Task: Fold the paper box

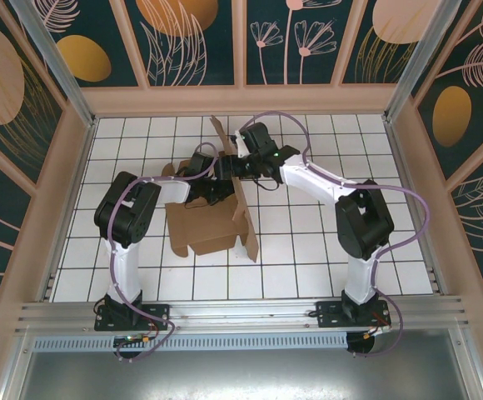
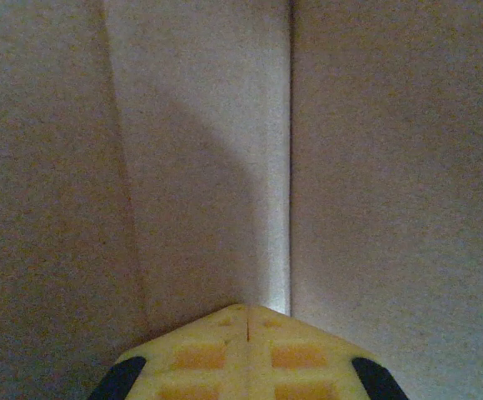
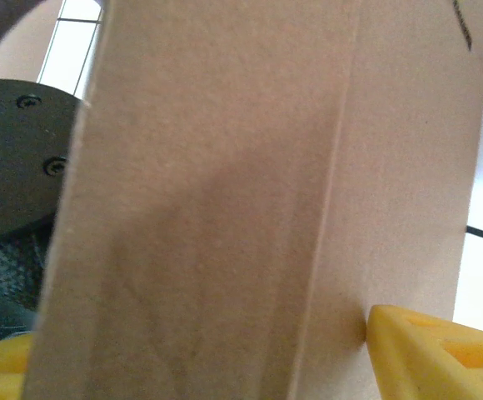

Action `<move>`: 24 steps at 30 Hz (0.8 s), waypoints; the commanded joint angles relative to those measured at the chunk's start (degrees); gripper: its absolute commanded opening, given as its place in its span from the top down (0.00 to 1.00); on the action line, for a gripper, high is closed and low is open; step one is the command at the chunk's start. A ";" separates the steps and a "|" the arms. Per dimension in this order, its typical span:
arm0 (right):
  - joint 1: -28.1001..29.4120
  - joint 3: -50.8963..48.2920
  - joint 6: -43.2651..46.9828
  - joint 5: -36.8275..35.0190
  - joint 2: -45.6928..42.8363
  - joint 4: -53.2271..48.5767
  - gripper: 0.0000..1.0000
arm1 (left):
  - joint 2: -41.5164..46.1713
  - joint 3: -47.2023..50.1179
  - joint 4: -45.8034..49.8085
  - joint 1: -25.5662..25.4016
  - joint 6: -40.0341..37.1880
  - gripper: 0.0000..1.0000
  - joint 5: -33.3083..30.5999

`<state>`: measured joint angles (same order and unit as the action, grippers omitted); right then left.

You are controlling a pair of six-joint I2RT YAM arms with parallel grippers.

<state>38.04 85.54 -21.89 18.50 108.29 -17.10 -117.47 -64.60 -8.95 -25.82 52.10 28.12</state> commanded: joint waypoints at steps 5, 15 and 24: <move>-2.01 -4.18 -0.76 -7.83 -5.15 1.01 0.31 | 1.86 1.76 0.81 1.01 1.35 1.00 -0.11; -1.95 -0.24 8.59 -28.05 -4.71 -9.51 0.50 | 3.91 1.13 3.92 1.57 -0.17 1.00 -1.09; -0.24 2.18 15.23 -32.46 -3.72 -10.76 0.64 | 3.61 0.88 4.64 1.56 -0.81 1.00 -0.76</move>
<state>36.62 85.45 -10.15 -10.15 104.03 -26.79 -115.00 -63.46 -5.56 -24.43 52.36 27.38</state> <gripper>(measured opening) 0.459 0.051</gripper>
